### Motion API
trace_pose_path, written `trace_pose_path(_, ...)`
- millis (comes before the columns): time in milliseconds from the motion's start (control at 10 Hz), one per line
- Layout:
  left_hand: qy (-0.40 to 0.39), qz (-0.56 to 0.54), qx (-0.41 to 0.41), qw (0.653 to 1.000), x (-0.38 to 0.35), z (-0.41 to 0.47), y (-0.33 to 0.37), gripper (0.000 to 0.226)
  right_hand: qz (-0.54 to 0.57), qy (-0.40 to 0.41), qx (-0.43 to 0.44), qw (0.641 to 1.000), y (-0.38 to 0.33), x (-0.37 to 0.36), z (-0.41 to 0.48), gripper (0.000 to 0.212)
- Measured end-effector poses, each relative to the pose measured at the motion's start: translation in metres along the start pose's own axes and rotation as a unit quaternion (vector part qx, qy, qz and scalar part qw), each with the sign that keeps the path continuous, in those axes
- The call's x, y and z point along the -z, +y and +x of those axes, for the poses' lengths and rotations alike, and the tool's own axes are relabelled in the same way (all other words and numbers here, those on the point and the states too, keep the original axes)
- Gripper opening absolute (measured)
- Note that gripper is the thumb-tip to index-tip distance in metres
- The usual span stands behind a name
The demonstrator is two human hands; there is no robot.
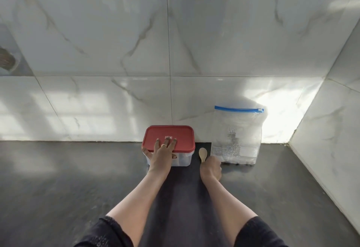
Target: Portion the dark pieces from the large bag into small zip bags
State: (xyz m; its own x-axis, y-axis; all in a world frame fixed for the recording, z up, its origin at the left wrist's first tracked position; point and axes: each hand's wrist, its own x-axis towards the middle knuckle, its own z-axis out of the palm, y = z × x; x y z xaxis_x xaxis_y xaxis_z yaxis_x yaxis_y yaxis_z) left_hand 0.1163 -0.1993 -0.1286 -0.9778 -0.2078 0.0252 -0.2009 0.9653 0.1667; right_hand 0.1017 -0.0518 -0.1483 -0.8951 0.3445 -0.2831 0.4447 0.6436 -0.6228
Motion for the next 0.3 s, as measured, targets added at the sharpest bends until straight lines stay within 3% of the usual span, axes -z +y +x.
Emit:
trace_pose_path(200,-0.056,-0.004,0.002,0.998,0.009,0.000,0.004,0.075,-0.002,0.002,0.033,0.999,-0.006,0.012,-0.008,0.037)
trace_pose_path(300,-0.081,-0.011,-0.015,0.997,0.022,0.000,0.008,0.085,-0.009,-0.009,0.085,0.996,-0.012,0.027,-0.013,0.027)
